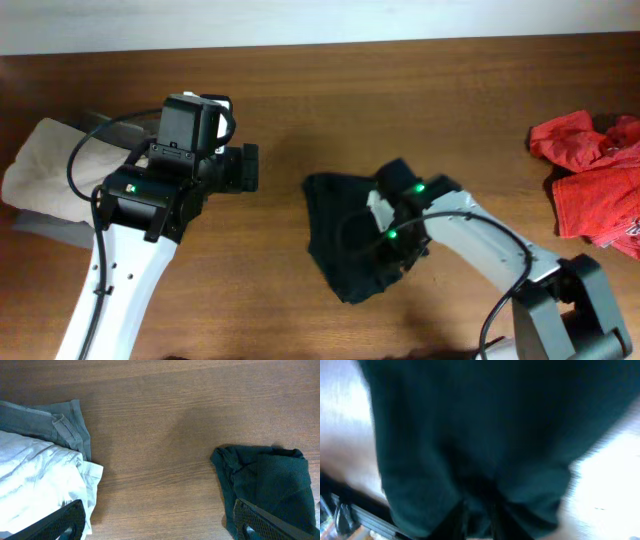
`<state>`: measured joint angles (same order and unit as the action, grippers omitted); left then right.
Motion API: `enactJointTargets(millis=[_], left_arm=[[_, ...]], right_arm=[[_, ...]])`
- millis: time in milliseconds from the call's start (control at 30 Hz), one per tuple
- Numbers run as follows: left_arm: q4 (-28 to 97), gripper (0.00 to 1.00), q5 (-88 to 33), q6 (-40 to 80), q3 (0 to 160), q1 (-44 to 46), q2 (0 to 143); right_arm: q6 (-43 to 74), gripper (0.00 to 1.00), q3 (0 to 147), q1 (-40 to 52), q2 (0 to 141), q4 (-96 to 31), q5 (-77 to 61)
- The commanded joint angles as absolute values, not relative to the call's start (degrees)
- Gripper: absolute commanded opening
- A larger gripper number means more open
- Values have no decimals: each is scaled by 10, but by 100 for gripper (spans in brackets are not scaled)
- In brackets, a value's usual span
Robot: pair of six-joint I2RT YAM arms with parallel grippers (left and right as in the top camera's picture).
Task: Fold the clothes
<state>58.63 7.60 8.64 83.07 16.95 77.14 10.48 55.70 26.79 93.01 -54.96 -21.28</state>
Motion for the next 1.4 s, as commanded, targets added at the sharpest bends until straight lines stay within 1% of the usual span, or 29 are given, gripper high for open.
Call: enactJointTargets(millis=[0, 133, 200, 300, 333, 367, 400, 433, 467, 533, 600, 733, 800, 833, 900, 933, 1100, 1233, 1333, 1367], left_arm=[[584, 94, 84, 86, 842, 167, 762], [584, 94, 84, 85, 842, 167, 762], [584, 94, 84, 85, 842, 167, 762], [584, 95, 84, 85, 842, 167, 762], [582, 95, 84, 86, 842, 167, 762], [580, 95, 84, 86, 842, 167, 762], [577, 95, 84, 86, 842, 167, 762], [575, 95, 84, 86, 842, 167, 762], [575, 95, 84, 86, 842, 167, 762], [575, 95, 84, 86, 842, 167, 762], [575, 95, 84, 86, 842, 167, 763], [575, 95, 84, 86, 842, 167, 763], [575, 95, 84, 86, 842, 167, 763], [575, 95, 84, 86, 842, 167, 763], [575, 95, 84, 86, 842, 167, 763], [575, 95, 84, 86, 842, 167, 763], [575, 95, 84, 86, 842, 167, 763], [575, 95, 84, 86, 842, 167, 763], [578, 95, 84, 86, 842, 167, 763], [581, 95, 84, 86, 842, 167, 763]], right_arm=[[92, 20, 552, 315, 931, -544, -250], [62, 20, 555, 333, 925, -538, -248], [62, 19, 568, 314, 901, -535, -233], [65, 20, 596, 279, 859, -530, -234], [77, 26, 614, 255, 837, -521, -233], [87, 29, 620, 244, 831, -515, -234], [102, 29, 624, 231, 826, -504, -234], [113, 33, 625, 222, 826, -495, -233], [127, 41, 625, 214, 827, -485, -233], [147, 41, 625, 204, 840, -470, -234], [169, 44, 625, 203, 862, -450, -233], [229, 43, 625, 203, 935, -398, -220], [254, 36, 625, 203, 970, -373, -216], [266, 31, 625, 204, 987, -360, -216], [294, 23, 625, 207, 1019, -335, -216], [304, 22, 625, 210, 1032, -323, -216], [320, 20, 625, 246, 1082, -232, -260], [295, 21, 625, 278, 1091, -168, -280], [285, 25, 625, 281, 1084, -158, -281], [279, 29, 625, 275, 1077, -165, -287]])
